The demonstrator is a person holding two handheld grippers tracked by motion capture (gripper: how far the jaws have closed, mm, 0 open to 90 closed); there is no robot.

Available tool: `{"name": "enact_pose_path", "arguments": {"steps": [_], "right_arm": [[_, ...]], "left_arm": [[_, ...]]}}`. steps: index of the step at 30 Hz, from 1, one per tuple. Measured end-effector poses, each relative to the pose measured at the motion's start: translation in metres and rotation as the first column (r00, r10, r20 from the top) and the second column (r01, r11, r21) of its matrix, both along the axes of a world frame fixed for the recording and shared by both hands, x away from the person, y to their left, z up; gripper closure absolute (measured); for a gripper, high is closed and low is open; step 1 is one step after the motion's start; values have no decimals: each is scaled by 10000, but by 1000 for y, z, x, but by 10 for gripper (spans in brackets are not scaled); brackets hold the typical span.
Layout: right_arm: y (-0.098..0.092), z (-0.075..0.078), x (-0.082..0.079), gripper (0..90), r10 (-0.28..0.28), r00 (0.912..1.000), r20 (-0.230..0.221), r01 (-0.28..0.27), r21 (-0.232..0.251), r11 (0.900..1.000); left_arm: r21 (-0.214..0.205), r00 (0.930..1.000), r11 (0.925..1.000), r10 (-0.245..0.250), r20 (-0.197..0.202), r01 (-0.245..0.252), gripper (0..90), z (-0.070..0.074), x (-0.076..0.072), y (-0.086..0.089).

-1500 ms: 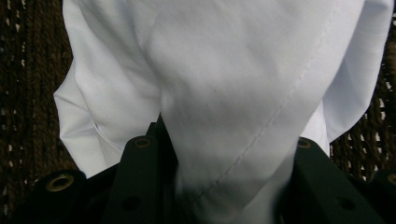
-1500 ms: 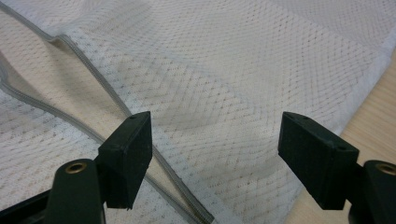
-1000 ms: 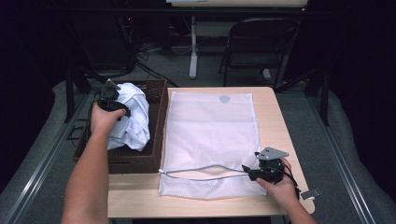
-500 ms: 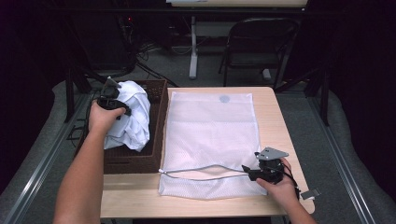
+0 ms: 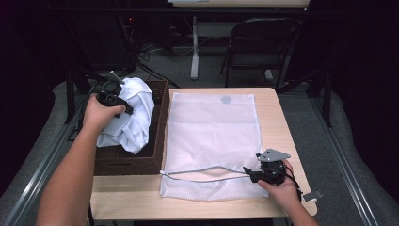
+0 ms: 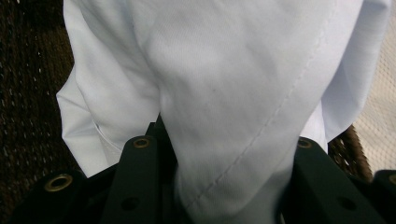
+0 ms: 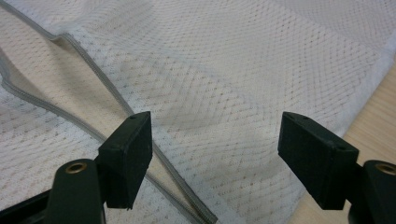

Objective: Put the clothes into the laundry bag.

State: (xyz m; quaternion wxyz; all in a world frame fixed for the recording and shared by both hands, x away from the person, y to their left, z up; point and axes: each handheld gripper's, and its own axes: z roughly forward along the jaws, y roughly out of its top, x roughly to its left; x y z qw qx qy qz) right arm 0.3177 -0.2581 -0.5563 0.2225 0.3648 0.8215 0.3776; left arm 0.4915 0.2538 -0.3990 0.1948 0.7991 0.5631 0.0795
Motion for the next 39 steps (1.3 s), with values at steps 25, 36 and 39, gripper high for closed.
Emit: {"name": "enact_pose_path", "arguments": {"steps": [25,36,39], "right_arm": [[1,0,-1,267,128,9999,22,-128,-1,9999],[2,1,-1,275,127,9999,50,-127,-34,9999],[3,1,-2,278,174,9998,84,-174,-39,9998]], "left_arm": [[742,9759,9730,-2178,-154,2184,629,57,-34,-43],[926,9706,9662,-2399,-192,2406,629,68,-42,-48],[974,9678,9629,-2510,-200,2518,629,70,-45,-50]]}}
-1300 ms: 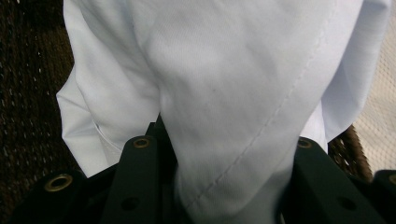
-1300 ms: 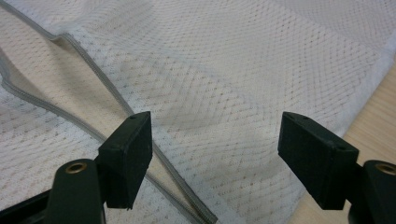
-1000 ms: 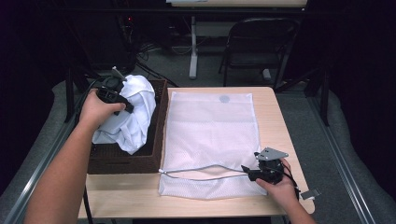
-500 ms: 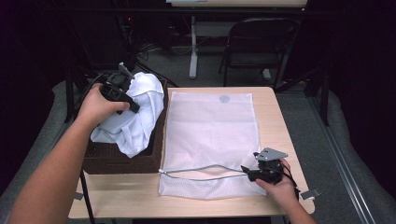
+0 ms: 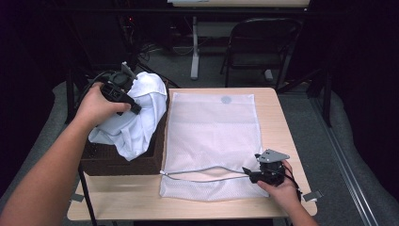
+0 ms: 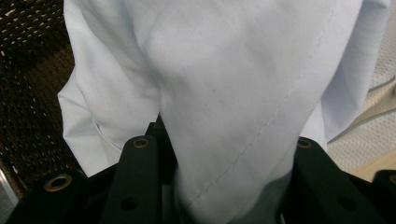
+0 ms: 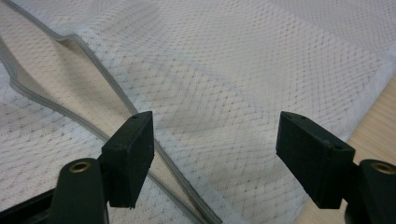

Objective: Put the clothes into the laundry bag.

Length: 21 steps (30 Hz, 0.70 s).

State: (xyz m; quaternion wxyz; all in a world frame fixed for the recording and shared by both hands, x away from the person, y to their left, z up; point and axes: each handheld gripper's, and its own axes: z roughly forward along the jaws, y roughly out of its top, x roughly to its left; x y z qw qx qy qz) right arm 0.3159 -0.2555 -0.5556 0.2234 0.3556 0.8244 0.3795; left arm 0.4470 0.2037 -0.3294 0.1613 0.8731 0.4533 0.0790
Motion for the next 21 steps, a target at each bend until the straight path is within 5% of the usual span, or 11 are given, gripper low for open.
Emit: {"name": "enact_pose_path", "arguments": {"steps": [21], "right_arm": [[0,4,-3,405,528,9973,510,-536,148,9985]], "left_arm": [[-167,9924,9923,-1224,105,1226,629,12,-25,-31]]}}
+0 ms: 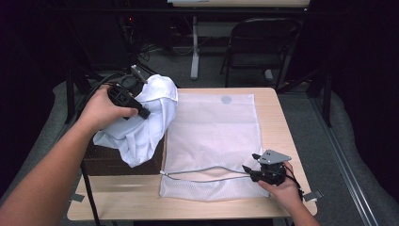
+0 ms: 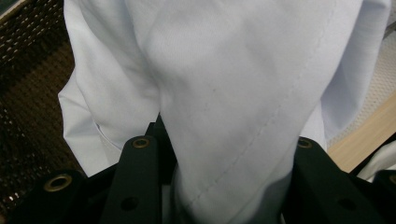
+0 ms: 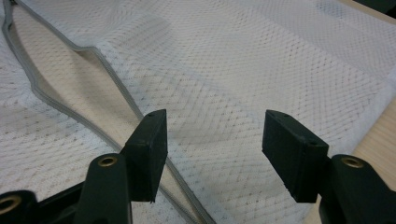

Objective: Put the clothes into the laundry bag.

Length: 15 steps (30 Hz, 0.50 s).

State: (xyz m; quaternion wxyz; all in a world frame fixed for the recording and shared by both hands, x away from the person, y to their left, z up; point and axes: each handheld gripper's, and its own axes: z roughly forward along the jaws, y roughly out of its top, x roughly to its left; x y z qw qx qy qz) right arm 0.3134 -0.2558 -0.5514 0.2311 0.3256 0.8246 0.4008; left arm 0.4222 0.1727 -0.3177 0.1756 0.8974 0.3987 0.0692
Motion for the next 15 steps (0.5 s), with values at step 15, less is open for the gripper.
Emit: {"name": "enact_pose_path", "arguments": {"steps": [15], "right_arm": [[2,6,1,525,451,9962,-738,-420,440,9981]], "left_arm": [[-149,9964,9963,-844,-9,844,628,1,-12,-27]]}}
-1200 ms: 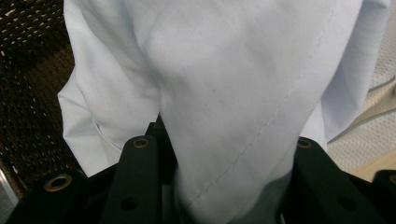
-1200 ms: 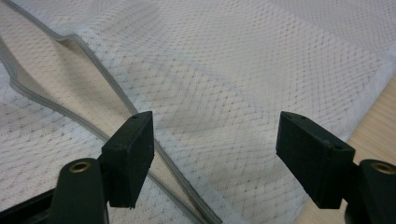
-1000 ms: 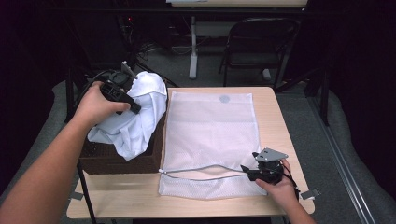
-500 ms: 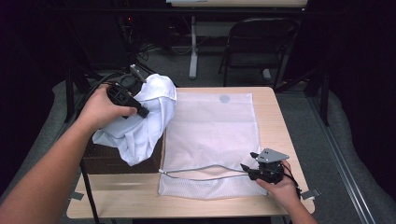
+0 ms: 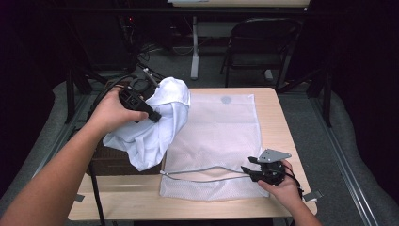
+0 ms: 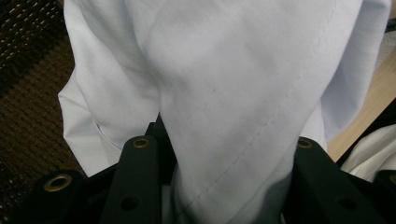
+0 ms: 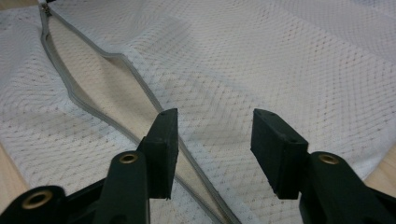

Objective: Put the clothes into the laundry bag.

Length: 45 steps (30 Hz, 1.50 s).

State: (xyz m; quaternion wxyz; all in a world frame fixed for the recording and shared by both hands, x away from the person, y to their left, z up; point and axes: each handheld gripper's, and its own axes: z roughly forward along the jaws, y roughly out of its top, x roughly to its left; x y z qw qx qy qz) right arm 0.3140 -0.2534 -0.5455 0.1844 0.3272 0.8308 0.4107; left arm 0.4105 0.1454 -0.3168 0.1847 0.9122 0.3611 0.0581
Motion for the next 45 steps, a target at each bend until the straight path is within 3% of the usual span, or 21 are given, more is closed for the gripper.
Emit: {"name": "enact_pose_path", "arguments": {"steps": [10,21,38,45], "right_arm": [[14,9,6,641,665,9971,-375,-660,148,9977],[44,6,15,655,1384,9886,-589,-1403,-287,9897],[76,-8,20,592,1572,9858,-596,-1621,-887,9828],[79,-12,21,667,1516,9868,-574,-1577,-1236,9797]], "left_arm": [[-37,9988,9988,-484,71,485,628,1,-9,-15],[-172,9937,9935,-1121,31,1121,627,-2,-17,-33],[-448,9862,9854,-1652,-119,1645,627,-15,-23,-50],[-486,9837,9829,-1788,-179,1778,627,-19,-28,-51]]}}
